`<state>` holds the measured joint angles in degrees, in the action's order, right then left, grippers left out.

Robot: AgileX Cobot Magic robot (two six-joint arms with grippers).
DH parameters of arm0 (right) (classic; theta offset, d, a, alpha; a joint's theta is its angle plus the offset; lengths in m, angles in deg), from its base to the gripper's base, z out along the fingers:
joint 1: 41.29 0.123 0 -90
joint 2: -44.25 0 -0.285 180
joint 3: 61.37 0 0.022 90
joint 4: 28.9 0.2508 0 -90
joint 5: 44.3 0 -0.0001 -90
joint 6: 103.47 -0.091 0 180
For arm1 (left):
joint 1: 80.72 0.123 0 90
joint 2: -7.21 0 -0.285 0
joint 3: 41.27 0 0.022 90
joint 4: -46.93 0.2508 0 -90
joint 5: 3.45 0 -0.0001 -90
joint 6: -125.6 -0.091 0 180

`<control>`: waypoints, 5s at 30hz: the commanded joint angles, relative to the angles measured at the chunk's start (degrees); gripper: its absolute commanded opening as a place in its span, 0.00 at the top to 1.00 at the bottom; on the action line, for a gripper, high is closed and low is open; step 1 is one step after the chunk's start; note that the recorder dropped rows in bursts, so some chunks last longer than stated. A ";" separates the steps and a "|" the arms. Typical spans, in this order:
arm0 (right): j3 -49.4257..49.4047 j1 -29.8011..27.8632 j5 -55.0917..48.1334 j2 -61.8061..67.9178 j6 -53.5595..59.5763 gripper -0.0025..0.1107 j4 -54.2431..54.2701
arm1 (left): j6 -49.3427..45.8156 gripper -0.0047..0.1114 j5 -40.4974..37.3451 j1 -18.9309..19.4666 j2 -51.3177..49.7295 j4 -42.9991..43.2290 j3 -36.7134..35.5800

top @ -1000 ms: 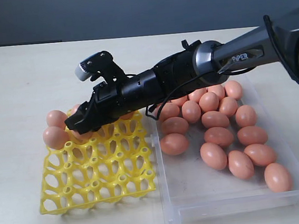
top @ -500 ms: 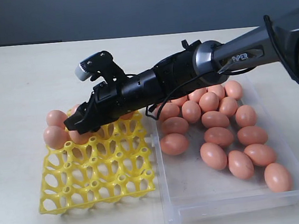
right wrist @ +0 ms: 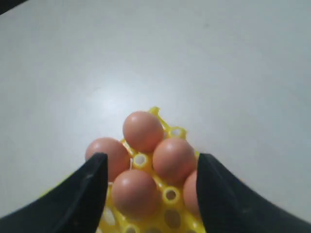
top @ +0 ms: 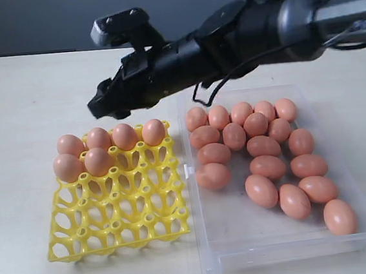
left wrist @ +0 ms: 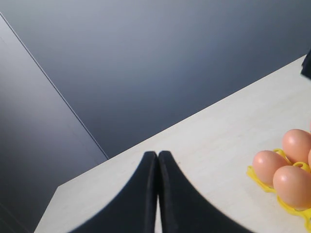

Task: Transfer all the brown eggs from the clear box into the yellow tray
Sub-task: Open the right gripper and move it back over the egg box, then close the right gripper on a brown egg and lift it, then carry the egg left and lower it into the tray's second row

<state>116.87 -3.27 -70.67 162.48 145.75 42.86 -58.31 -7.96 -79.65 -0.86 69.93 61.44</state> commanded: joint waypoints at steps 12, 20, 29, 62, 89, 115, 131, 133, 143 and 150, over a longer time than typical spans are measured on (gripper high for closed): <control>-4.60 -10.23 -34.07 -1.63 -59.10 0.62 -74.43 | 0.25 0.96 0.17 -0.60 0.28 0.17 0.07; -4.84 -10.23 -30.76 4.91 -57.28 0.62 -71.00 | 0.25 0.96 0.17 -0.60 0.28 0.17 0.07; -4.84 -10.23 -31.91 5.23 -57.28 0.43 -70.16 | 0.25 0.96 0.17 -0.60 0.28 0.17 0.07; -4.84 -0.24 4.35 1.92 -4.53 0.97 2.22 | 0.25 0.96 0.17 -0.60 0.28 0.17 0.07; -4.84 1.57 3.60 7.64 18.81 0.97 21.09 | 0.25 0.96 0.17 -0.60 0.28 0.17 0.07; -4.84 2.08 1.66 8.45 24.21 0.70 21.10 | 0.25 0.96 0.17 -0.60 0.28 0.17 0.07; -4.84 2.08 1.23 8.45 24.19 0.53 21.10 | 0.25 0.96 0.17 -0.60 0.28 0.17 0.07; -4.84 2.08 1.23 8.45 24.19 0.53 20.96 | 0.25 0.96 0.17 -0.60 0.28 0.17 0.07; -4.84 1.96 1.63 6.36 23.68 0.53 18.54 | 0.25 0.96 0.17 -0.60 0.28 0.17 0.07; -4.84 1.96 9.25 -2.45 14.68 0.53 7.25 | 0.25 0.96 0.17 -0.60 0.28 0.17 0.07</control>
<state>112.01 -1.11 -64.73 164.46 166.85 56.92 -58.31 -7.96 -79.65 -0.86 69.93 61.44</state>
